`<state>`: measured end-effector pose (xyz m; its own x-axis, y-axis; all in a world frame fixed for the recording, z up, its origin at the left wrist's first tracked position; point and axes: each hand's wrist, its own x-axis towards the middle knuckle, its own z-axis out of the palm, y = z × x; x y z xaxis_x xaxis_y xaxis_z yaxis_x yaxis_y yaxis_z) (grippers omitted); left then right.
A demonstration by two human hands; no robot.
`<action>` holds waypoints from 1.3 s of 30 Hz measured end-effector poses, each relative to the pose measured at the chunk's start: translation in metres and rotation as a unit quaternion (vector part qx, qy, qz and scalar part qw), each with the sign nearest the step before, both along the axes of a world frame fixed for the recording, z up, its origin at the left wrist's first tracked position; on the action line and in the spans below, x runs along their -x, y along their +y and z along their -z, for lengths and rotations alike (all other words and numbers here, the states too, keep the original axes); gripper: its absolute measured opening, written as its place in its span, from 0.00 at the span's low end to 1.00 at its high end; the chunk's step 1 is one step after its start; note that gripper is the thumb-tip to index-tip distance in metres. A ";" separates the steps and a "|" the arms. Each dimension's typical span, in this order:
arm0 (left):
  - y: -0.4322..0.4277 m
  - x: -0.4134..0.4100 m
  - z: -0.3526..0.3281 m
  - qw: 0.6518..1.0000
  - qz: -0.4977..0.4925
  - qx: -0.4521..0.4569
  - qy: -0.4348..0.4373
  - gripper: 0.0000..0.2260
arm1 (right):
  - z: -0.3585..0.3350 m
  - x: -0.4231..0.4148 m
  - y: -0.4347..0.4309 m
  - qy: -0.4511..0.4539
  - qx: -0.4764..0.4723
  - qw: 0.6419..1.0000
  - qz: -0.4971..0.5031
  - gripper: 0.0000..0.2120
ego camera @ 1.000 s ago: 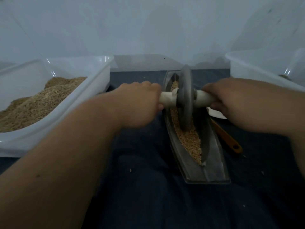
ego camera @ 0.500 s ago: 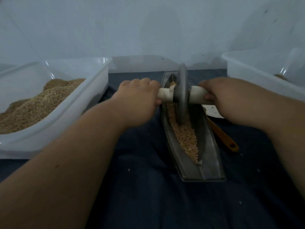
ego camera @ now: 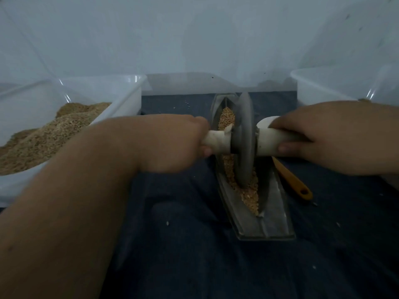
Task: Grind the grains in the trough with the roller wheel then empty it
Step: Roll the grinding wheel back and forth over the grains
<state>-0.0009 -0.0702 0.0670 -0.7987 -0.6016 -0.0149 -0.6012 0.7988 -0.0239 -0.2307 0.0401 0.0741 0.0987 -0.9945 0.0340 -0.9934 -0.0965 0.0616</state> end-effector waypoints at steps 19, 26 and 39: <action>-0.033 0.022 0.037 0.973 -0.055 0.206 0.092 0.18 | 0.055 0.023 -0.058 -0.021 0.237 0.971 -0.003 0.10; -0.006 -0.002 -0.003 0.999 -0.015 -0.039 -0.006 0.16 | -0.002 0.008 -0.004 -0.049 -0.021 0.999 0.007 0.16; -0.029 0.019 0.033 0.977 -0.054 0.184 0.092 0.15 | 0.050 0.019 -0.051 -0.017 0.215 0.976 0.029 0.10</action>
